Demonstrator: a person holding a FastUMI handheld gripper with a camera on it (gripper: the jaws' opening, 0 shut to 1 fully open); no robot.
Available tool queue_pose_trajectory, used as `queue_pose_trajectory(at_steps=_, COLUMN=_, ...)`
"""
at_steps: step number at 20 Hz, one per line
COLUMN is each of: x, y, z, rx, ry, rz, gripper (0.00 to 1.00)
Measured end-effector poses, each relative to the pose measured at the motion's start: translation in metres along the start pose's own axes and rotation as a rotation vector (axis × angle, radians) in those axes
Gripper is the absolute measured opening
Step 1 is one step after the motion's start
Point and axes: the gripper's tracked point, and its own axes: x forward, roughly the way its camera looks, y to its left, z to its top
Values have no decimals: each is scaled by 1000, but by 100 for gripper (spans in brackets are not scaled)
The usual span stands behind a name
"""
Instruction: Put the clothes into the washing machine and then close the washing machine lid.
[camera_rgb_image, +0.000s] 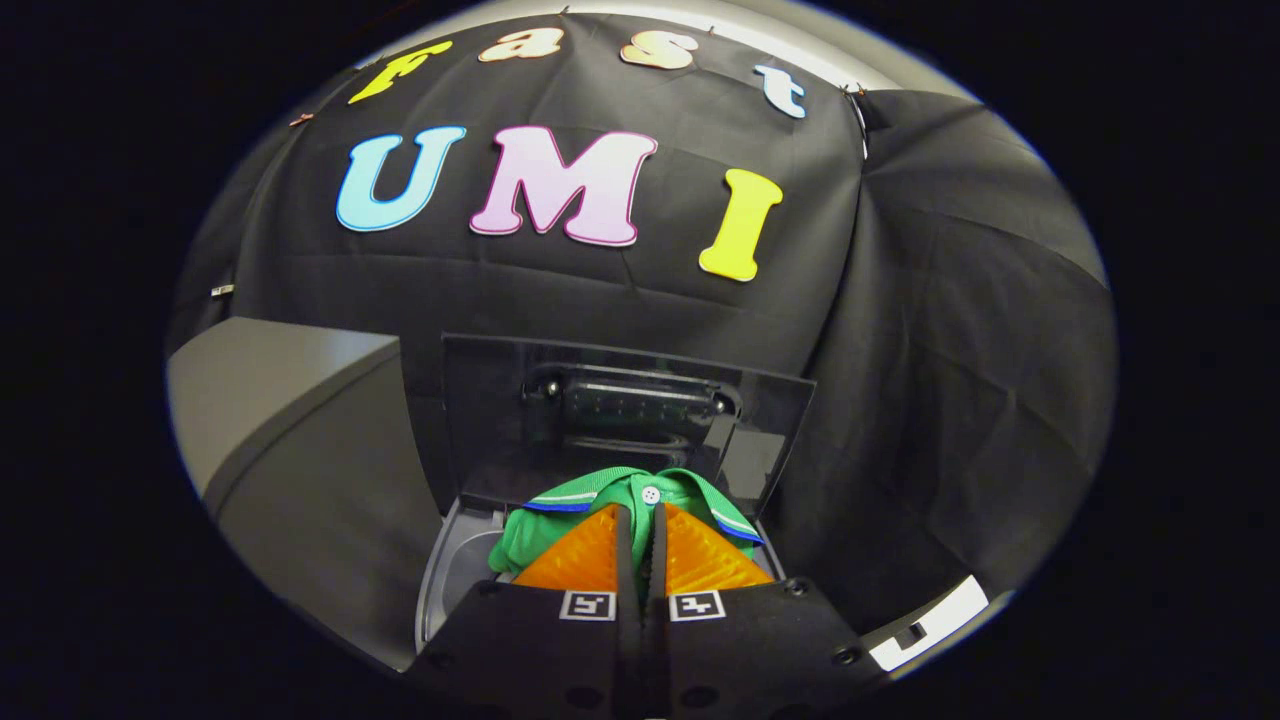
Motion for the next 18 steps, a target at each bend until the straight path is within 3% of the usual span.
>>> queue_pose_trajectory(at_steps=12, x=57, y=14, z=-119, rx=-8, ry=235, rz=36, gripper=5)
queue_pose_trajectory(at_steps=18, x=77, y=16, z=-154, rx=13, ry=341, rz=50, gripper=5)
